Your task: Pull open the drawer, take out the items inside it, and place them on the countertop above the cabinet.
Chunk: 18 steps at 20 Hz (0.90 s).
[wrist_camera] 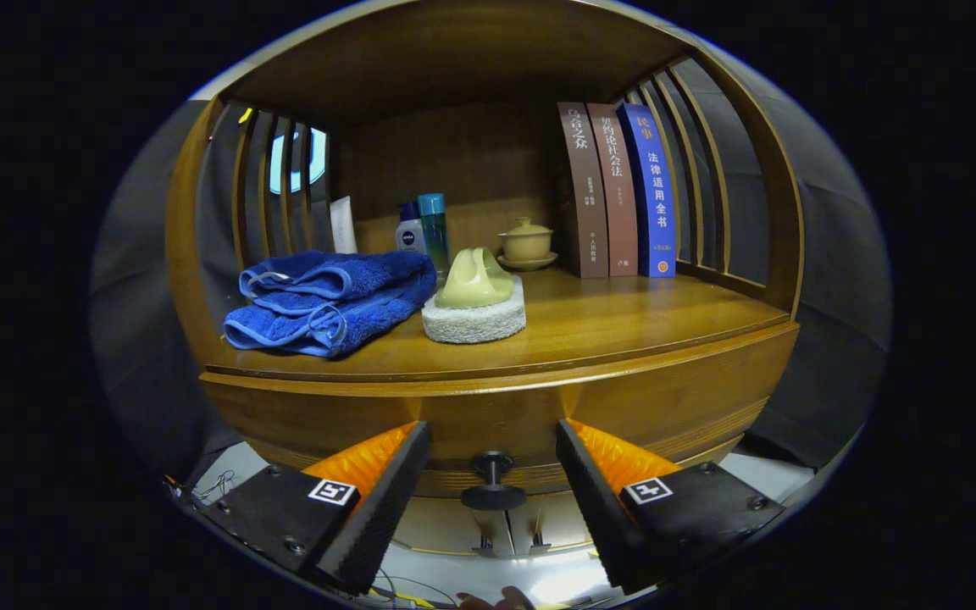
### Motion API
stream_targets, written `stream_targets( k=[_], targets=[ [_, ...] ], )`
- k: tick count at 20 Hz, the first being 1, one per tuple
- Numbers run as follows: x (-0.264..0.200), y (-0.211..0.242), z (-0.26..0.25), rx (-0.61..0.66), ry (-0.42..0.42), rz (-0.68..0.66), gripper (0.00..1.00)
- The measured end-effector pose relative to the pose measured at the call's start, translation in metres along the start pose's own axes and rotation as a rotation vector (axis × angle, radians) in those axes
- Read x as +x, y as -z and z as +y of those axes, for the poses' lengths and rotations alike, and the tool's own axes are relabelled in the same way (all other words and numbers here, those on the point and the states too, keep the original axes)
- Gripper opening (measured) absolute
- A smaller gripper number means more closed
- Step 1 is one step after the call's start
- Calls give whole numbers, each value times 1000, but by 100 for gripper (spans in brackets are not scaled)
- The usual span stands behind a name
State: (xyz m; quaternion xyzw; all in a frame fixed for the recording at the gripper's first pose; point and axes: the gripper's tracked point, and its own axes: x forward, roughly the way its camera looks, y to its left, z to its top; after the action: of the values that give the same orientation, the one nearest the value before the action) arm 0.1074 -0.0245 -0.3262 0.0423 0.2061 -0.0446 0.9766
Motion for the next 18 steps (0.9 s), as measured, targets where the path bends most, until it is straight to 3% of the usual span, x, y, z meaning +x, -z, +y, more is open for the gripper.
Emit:
stream_targets(
  k=[9, 18],
  targets=[
    [-13, -22, -2, 0, 17, -49, 100],
    [-91, -149, 7, -92, 14, -227, 99]
  ],
)
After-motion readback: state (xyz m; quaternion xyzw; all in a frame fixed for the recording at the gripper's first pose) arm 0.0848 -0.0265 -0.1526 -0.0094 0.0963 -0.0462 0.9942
